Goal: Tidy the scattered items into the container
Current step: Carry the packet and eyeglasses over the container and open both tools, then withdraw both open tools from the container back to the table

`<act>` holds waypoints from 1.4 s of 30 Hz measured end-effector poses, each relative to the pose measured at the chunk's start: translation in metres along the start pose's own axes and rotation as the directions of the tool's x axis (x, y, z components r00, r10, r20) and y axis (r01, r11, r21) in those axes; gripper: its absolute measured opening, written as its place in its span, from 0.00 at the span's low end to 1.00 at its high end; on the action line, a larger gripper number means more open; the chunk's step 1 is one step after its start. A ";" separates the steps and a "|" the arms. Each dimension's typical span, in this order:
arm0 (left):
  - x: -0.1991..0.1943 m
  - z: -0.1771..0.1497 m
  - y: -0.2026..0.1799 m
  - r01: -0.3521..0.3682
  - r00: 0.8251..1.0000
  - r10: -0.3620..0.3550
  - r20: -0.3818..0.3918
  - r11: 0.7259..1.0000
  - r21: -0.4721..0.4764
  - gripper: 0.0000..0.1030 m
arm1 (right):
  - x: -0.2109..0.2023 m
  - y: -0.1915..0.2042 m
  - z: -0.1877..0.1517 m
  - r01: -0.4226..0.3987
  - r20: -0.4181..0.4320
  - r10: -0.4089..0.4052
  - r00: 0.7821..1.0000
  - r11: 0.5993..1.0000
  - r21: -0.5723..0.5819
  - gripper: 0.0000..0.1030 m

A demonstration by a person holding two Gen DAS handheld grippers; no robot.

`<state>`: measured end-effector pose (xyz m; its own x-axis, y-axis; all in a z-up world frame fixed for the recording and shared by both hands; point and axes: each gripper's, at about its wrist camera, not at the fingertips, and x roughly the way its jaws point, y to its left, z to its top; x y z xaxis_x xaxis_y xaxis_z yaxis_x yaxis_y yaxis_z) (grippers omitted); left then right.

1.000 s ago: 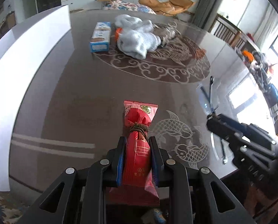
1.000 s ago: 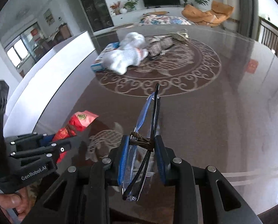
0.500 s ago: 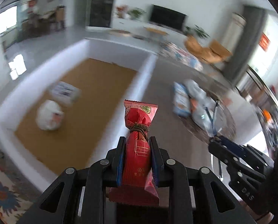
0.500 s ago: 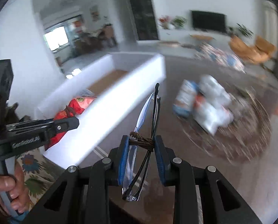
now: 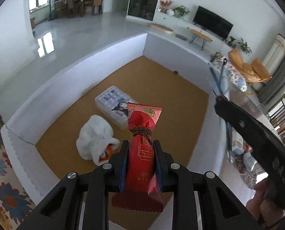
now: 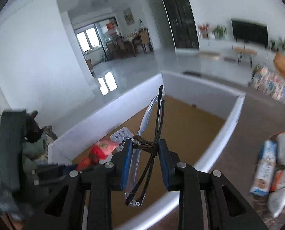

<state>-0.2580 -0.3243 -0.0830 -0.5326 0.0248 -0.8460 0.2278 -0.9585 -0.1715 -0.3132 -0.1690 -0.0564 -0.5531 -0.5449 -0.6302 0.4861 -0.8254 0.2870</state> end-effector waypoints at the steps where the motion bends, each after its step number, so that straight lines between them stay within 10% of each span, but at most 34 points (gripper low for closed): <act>1: 0.005 0.000 0.002 -0.005 1.000 0.005 -0.014 1.000 -0.006 0.23 | 0.011 -0.002 0.002 -0.006 -0.024 0.006 1.000 1.000 0.011 0.27; 14: 0.047 -0.004 0.014 -0.054 0.985 0.041 -0.165 0.996 -0.076 0.28 | 0.080 0.001 -0.008 0.013 -0.238 -0.033 0.971 0.996 -0.083 0.31; 19: 0.043 -0.006 0.019 -0.079 0.985 0.060 -0.161 0.990 -0.115 0.78 | 0.081 0.008 -0.008 0.045 -0.236 -0.069 0.969 0.993 -0.107 0.52; 32: 0.006 -0.019 -0.001 -0.143 0.988 0.138 -0.070 0.987 -0.070 0.78 | 0.025 -0.003 -0.013 0.055 -0.140 -0.060 0.988 0.998 -0.037 0.52; 42: -0.050 -0.040 -0.074 -0.098 0.994 0.095 0.053 0.993 0.060 0.78 | -0.073 -0.088 -0.084 0.200 -0.065 -0.194 0.979 0.974 0.110 0.52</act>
<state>-0.2153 -0.2429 -0.0482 -0.5514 -0.0817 -0.8303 0.2301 -0.9715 -0.0572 -0.2586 -0.0440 -0.0966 -0.5913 -0.3638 -0.7197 0.2883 -0.9288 0.2327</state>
